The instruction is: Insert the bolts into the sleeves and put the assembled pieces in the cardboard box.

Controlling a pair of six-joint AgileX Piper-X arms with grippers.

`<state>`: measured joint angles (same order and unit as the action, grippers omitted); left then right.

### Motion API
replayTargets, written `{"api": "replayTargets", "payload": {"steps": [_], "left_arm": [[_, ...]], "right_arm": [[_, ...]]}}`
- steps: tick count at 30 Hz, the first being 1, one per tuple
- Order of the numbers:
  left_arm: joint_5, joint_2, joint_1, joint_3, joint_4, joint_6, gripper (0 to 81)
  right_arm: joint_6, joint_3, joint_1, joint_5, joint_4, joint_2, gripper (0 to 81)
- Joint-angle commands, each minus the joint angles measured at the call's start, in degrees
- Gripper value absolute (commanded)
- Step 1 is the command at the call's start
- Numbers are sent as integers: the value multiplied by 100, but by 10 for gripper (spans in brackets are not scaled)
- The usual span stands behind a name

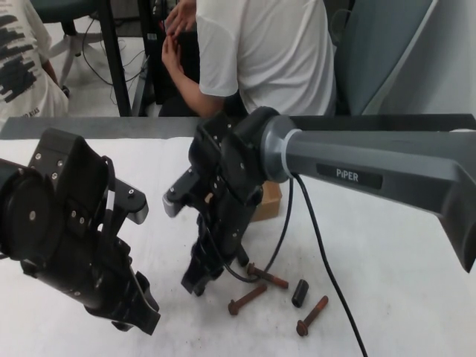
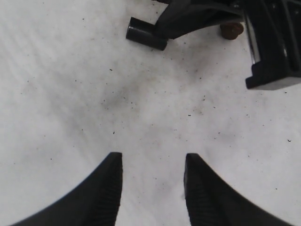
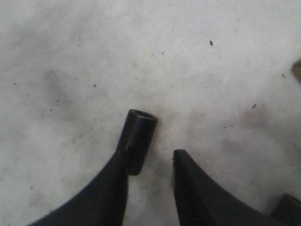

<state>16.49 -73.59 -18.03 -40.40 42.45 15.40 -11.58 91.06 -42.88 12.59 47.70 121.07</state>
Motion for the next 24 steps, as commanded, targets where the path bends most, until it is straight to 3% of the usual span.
{"api": "replayTargets", "payload": {"steps": [1, 24], "left_arm": [[-15, -6, -16, -2, 28, 1, 397], [-15, -6, -16, -2, 33, 1, 397]], "right_arm": [[223, 258, 14, 145, 65, -9, 312], [441, 489, -56, 128, 399, 37, 312]]}}
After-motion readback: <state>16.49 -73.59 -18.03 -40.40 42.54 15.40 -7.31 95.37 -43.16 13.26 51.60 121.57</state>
